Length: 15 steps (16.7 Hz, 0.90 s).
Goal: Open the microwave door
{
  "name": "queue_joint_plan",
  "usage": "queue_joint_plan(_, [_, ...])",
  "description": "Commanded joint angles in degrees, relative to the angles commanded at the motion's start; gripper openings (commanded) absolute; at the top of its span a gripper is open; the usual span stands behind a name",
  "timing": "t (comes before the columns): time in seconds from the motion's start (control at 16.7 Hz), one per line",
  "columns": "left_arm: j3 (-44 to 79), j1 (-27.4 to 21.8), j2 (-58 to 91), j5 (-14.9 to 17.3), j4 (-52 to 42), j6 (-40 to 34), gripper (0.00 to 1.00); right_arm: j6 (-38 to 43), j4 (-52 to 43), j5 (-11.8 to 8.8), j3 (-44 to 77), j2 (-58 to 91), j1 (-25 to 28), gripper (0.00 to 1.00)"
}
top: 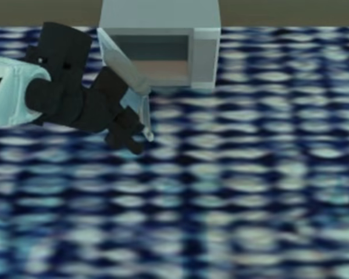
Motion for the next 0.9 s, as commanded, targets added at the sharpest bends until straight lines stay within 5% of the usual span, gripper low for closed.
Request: queue_joint_plan(0.9, [0.13, 1.41, -0.18, 1.62, -1.13, 2.84, 0.00, 0.00, 0.00, 0.00, 0.00, 0.00, 0.00, 1.00])
